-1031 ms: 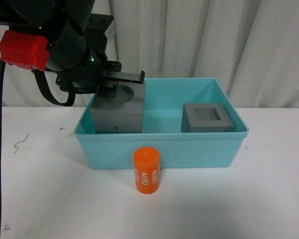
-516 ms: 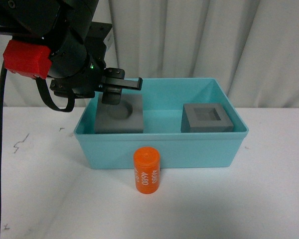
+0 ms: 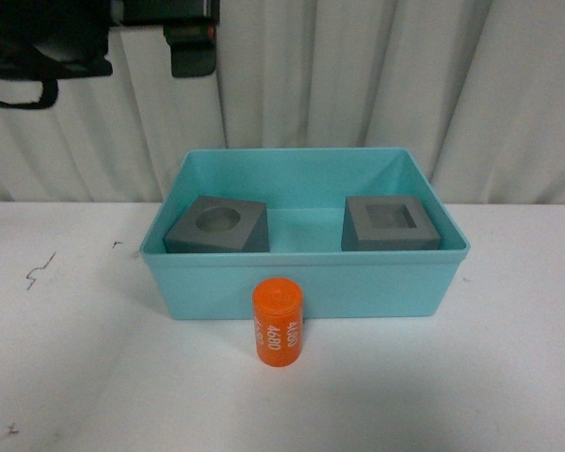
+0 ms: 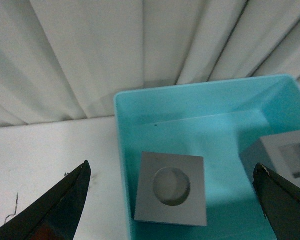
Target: Place gray and orange parts in blue box
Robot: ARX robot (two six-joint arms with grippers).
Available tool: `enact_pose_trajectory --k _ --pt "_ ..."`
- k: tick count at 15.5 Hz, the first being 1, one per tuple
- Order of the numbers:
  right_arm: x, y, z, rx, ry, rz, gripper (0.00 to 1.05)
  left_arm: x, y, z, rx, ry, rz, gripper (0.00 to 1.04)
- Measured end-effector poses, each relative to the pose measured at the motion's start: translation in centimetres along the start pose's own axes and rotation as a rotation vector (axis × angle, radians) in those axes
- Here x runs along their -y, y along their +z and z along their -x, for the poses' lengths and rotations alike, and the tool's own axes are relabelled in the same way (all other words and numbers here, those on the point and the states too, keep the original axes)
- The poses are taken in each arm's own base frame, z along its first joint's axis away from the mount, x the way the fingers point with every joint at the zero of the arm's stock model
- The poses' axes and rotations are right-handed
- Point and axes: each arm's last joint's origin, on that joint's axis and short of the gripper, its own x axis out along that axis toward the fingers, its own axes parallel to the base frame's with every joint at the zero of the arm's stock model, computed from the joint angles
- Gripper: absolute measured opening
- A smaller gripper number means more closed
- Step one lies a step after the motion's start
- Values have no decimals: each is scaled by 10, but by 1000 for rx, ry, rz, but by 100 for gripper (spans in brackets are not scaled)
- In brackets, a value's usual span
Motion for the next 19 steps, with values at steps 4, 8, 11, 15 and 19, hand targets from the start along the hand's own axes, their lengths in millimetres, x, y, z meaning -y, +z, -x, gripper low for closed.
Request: enact_pose_trajectory --k 4,8,11,15,19 --pt "0 0 0 0 0 0 98 -4 -13 49 322 69 -8 82" --pt "0 0 0 0 0 0 98 -43 -76 97 490 154 14 35" --pt "0 0 0 0 0 0 98 -53 -112 116 469 137 9 2" --pt "0 0 0 0 0 0 98 -62 -142 137 461 137 5 2" --pt "0 0 0 0 0 0 98 -75 -160 154 463 159 11 2"
